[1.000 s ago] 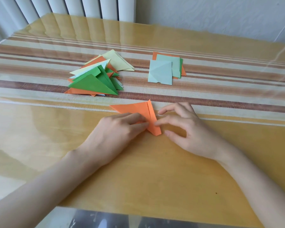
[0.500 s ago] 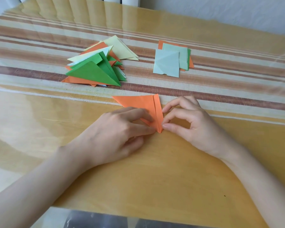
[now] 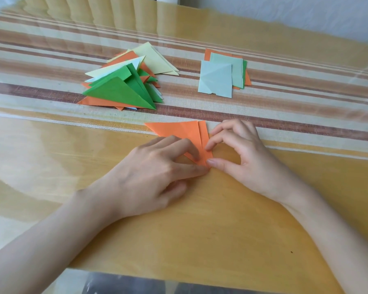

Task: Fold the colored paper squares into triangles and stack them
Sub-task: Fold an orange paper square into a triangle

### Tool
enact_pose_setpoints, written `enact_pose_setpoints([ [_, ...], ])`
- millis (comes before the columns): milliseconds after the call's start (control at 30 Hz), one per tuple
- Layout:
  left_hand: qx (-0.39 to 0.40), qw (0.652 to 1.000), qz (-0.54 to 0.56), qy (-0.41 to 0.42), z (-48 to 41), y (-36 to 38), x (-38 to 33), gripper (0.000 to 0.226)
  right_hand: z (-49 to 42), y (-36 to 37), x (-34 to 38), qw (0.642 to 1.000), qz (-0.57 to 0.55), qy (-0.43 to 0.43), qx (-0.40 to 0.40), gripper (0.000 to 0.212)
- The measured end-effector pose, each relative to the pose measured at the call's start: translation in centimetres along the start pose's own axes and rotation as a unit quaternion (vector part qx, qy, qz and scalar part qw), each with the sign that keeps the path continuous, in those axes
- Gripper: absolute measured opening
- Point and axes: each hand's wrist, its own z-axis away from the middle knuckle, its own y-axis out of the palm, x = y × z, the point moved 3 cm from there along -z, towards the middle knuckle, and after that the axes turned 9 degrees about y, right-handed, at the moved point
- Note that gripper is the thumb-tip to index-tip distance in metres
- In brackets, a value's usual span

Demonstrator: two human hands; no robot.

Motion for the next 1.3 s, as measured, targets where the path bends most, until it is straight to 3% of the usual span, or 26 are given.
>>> enact_pose_setpoints([
  [133,-0.007,1.000,-0.026,0.002,-0.3,-0.1,-0.1,0.043,0.1,-0.4,0.1,1.000,-0.015,0.003,0.004,0.017],
  [233,-0.037,0.999,-0.031,-0.001,-0.3,0.0,-0.5,0.042,0.4,-1.3,-0.2,0.997,-0.075,0.035,0.010,0.019],
  [367,-0.186,0.972,0.028,-0.139,-0.5,-1.2,1.3,0.038,1.0,-1.7,0.2,0.986,-0.127,0.103,-0.002,0.013],
  [500,-0.201,0.932,0.066,-0.294,-0.3,-1.1,3.5,0.059,1.7,-1.3,0.9,0.990,-0.045,0.135,0.008,0.021],
  [700,-0.231,0.913,0.132,-0.308,-0.1,-1.3,3.5,0.046,1.7,-0.2,2.4,0.989,0.020,0.145,-0.016,0.017],
  [833,-0.264,0.881,0.197,-0.341,0.5,-1.8,3.3,0.035,1.7,0.3,2.6,0.991,0.016,0.131,-0.024,0.011],
  [967,-0.302,0.863,0.209,-0.346,1.0,-2.0,3.0,0.023,1.3,-0.1,2.3,0.986,-0.080,0.137,-0.060,0.012],
  [1133,-0.395,0.821,0.253,-0.325,1.2,-2.5,3.2,0.006,0.8,-1.7,2.3,0.942,-0.299,0.129,-0.080,0.012],
  [1200,-0.389,0.813,0.298,-0.314,1.1,-2.6,3.3,0.003,0.7,-2.1,2.3,0.931,-0.334,0.112,-0.095,0.012],
  [1300,-0.327,0.802,0.413,-0.282,0.6,-2.5,3.1,0.025,0.7,-2.3,2.2,0.913,-0.373,0.116,-0.116,0.012],
])
